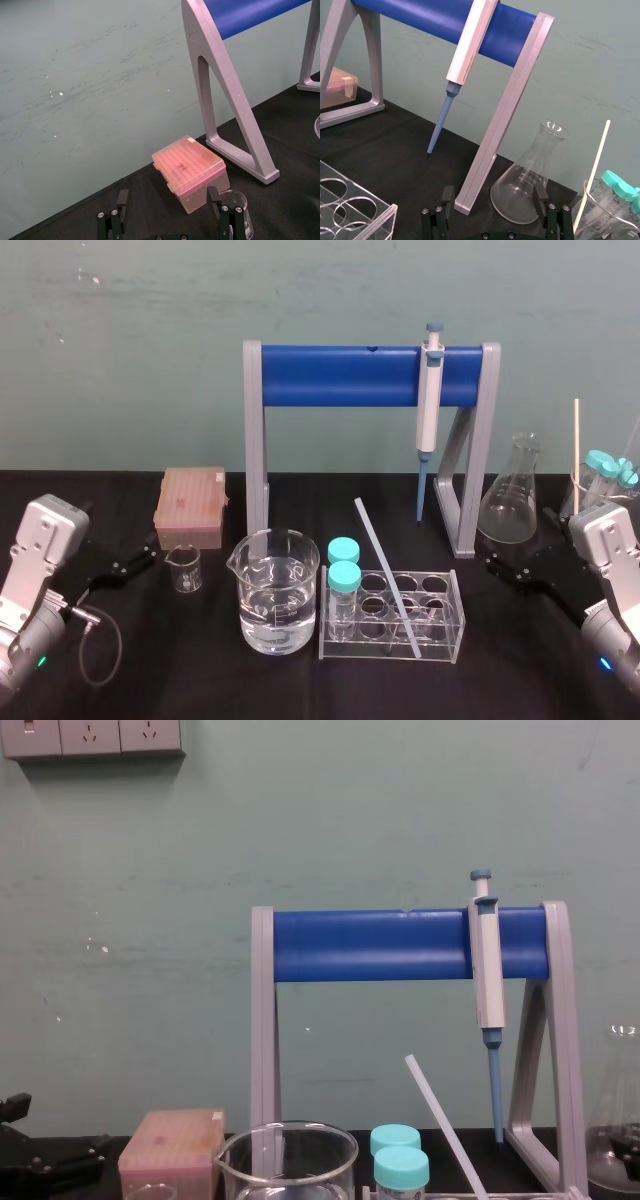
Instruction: Pick up the stirring rod with one hand, then place it down.
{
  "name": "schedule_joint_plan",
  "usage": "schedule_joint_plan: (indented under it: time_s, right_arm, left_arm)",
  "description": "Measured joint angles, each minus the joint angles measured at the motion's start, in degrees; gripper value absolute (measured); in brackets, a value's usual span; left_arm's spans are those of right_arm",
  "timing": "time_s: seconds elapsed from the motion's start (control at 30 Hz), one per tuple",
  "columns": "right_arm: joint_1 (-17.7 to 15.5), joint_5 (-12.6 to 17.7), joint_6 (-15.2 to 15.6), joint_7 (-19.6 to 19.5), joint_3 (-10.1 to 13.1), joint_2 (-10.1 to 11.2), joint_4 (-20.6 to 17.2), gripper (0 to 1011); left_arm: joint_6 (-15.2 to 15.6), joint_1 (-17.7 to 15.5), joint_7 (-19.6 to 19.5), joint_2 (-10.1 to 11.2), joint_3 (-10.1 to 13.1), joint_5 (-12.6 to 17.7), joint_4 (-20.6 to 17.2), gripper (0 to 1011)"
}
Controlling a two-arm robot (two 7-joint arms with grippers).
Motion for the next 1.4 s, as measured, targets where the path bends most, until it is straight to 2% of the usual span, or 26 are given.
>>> schedule_joint_plan:
  time_s: [1.4]
  right_arm:
    - [0.0,0.0,0.0,0.0,0.0,0.0,0.0,1003]
  left_arm:
    - [0.0,0.0,0.0,0.0,0.0,0.0,0.0,1000]
